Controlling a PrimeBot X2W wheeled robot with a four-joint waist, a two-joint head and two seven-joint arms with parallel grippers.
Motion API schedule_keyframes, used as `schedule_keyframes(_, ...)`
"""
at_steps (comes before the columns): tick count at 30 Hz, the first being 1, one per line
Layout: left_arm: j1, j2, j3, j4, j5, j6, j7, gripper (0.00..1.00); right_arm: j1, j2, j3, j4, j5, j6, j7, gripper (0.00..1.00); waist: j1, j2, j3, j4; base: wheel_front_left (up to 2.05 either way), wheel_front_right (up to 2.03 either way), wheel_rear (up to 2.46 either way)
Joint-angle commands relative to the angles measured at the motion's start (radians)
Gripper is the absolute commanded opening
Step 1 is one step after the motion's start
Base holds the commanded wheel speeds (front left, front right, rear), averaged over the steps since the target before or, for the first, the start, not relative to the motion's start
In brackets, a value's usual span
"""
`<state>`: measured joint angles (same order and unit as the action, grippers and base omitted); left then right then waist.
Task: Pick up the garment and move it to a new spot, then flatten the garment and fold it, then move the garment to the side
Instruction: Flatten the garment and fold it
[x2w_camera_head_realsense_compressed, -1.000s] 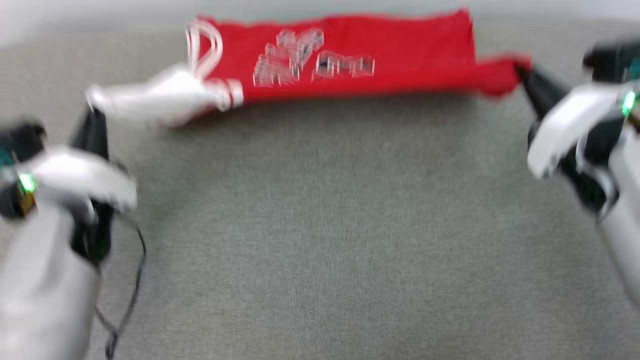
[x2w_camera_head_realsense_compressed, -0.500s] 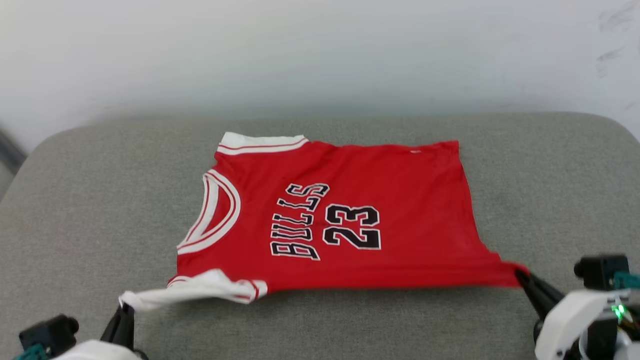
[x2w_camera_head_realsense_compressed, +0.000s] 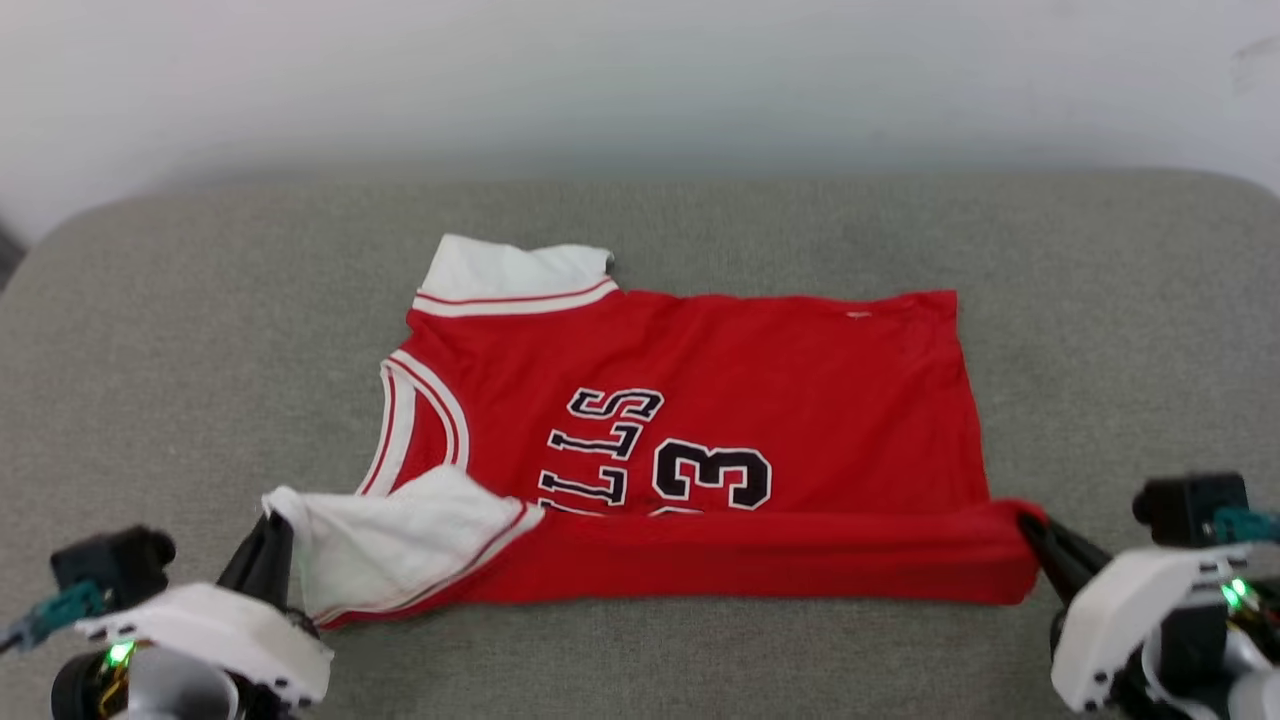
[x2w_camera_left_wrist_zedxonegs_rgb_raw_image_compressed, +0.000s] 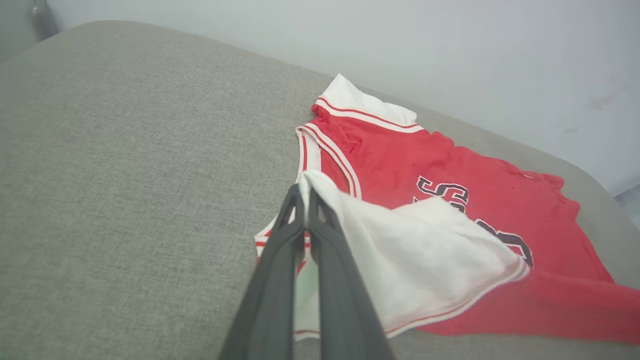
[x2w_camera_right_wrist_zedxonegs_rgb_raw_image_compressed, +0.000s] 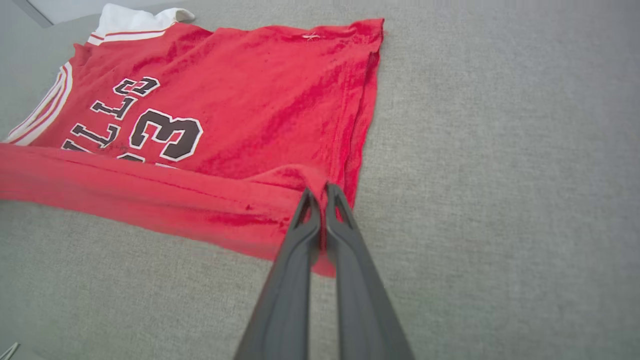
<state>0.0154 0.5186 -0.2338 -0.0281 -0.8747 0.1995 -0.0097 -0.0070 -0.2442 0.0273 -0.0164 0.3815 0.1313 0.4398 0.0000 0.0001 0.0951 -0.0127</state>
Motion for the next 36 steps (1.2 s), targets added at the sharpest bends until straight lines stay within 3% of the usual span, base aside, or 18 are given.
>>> schedule_keyframes(1,-0.047,-0.004,-0.011,0.030,0.008,-0.014,0.007,0.00,-0.049,-0.006,0.011,0.026,-0.008,-0.001,-0.001,0.00,0.0000,-0.0001,0.052,-0.010,0.00,0.00,0.00)
schedule_keyframes(14,-0.331,-0.052,-0.073,0.309,0.037,-0.112,0.004,0.00,-0.323,-0.032,0.140,0.296,0.003,-0.001,-0.065,0.00,0.0000,-0.0001,0.193,-0.007,0.00,0.00,0.00)
schedule_keyframes(15,-0.346,-0.056,-0.080,0.329,0.037,-0.119,0.011,0.00,-0.337,-0.030,0.150,0.317,0.011,-0.001,-0.071,0.07,0.0000,-0.0001,0.201,-0.008,0.00,0.00,0.00)
schedule_keyframes(16,-0.358,-0.061,-0.089,0.354,0.035,-0.128,0.021,0.00,-0.349,-0.029,0.160,0.337,0.016,-0.001,-0.083,0.45,0.0000,-0.0001,0.208,-0.008,0.00,0.00,0.00)
schedule_keyframes(17,-0.372,-0.068,-0.093,0.375,0.030,-0.138,0.024,0.12,-0.360,-0.031,0.171,0.356,0.017,-0.001,-0.095,1.00,0.0000,-0.0001,0.212,-0.008,0.00,0.00,0.00)
schedule_keyframes(19,-0.390,-0.079,-0.097,0.418,0.023,-0.151,0.029,0.64,-0.372,-0.032,0.191,0.392,0.028,-0.001,-0.117,1.00,0.0000,-0.0001,0.216,-0.009,0.00,0.00,0.00)
schedule_keyframes(20,-0.392,-0.083,-0.100,0.434,0.019,-0.157,0.030,0.98,-0.375,-0.034,0.201,0.405,0.030,-0.001,-0.132,1.00,0.0000,-0.0001,0.215,-0.009,0.00,0.00,0.00)
schedule_keyframes(28,-0.376,-0.089,-0.091,0.519,-0.008,-0.178,0.016,1.00,-0.318,-0.042,0.208,0.409,0.038,-0.001,-0.353,1.00,0.0000,-0.0001,0.140,-0.005,0.00,0.00,0.00)
schedule_keyframes(32,-0.351,-0.055,-0.087,0.508,-0.001,-0.173,0.030,1.00,-0.274,-0.027,0.172,0.359,0.017,-0.001,-0.469,1.00,0.0000,-0.0001,0.083,-0.009,0.00,0.00,0.00)
schedule_keyframes(36,-0.320,0.005,-0.099,0.453,0.000,-0.161,0.108,1.00,-0.222,0.001,0.119,0.298,-0.028,-0.001,-0.525,1.00,0.0000,-0.0001,0.030,-0.016,0.00,0.00,0.00)
